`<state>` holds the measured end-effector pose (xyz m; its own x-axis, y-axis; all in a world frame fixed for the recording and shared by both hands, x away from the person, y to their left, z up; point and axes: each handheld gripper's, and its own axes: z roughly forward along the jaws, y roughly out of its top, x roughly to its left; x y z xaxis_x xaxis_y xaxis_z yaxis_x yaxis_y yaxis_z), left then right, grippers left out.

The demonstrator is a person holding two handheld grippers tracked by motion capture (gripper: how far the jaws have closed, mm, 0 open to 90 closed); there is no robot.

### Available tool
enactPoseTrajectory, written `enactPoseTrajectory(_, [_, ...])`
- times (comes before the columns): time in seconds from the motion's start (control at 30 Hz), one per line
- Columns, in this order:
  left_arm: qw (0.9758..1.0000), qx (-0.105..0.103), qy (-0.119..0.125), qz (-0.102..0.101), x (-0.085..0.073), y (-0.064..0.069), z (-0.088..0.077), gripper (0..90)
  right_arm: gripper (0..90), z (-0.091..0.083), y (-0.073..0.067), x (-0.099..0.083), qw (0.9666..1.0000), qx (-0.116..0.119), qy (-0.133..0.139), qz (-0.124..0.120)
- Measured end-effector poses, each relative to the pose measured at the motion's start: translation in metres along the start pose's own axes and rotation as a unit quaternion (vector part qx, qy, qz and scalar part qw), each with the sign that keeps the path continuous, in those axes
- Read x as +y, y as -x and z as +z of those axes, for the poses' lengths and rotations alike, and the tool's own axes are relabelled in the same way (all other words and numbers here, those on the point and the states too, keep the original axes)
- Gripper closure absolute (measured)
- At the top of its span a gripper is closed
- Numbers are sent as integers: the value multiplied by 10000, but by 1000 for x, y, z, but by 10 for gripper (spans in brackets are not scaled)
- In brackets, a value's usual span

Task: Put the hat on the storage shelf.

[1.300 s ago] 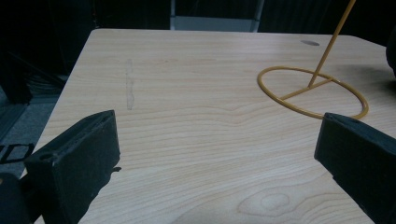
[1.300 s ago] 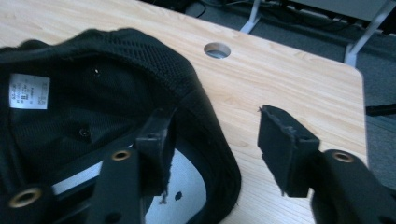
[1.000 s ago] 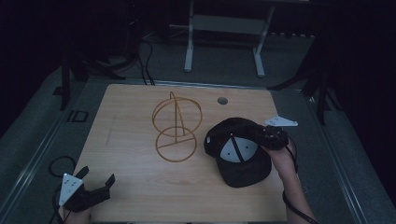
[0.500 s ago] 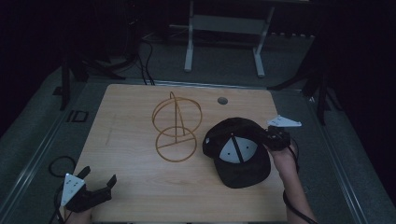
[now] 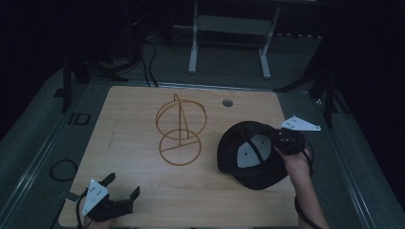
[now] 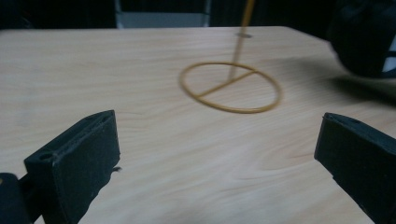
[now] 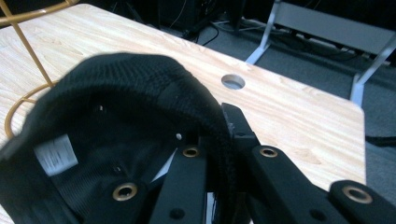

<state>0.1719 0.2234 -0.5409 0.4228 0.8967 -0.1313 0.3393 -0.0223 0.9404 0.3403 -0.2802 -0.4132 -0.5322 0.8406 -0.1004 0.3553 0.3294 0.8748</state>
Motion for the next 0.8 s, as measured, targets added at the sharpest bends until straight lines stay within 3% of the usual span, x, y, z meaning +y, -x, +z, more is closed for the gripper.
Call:
enactPoseTrajectory(0.1, [9999,-93,-78,90,4,12,3,6,878,-6,-3,3,9999,-66,33,-68])
enactPoseTrajectory(0.13, [9991,-117,-143,369,10,22,8,6,878,-8,-3,4,9999,-96,43,-72])
enactPoseTrajectory(0.17, [9989,-140,-151,432,13,27,11,6,878,-9,-4,5,9999,-89,51,-85])
enactPoseTrajectory(0.23, [9984,-330,-181,423,19,34,18,6,878,-13,-5,6,9999,-56,106,-65])
enactPoseTrajectory(0.3, [9984,-330,-181,423,19,34,18,6,878,-15,-6,7,9999,-46,120,-73])
enactPoseTrajectory(0.33, [9970,-583,-230,443,26,43,26,6,878,-15,-6,7,9999,-46,120,-73])
enactPoseTrajectory(0.57, [9900,-1198,-530,517,35,74,53,7,878,-30,-20,10,9994,11,347,-55])
enactPoseTrajectory(0.73, [9852,-1415,-637,727,38,97,69,7,878,-36,-30,10,9991,73,412,-87])
enactPoseTrajectory(0.8, [9836,-1537,-631,699,40,105,75,7,877,-37,-33,10,9990,78,417,-119])
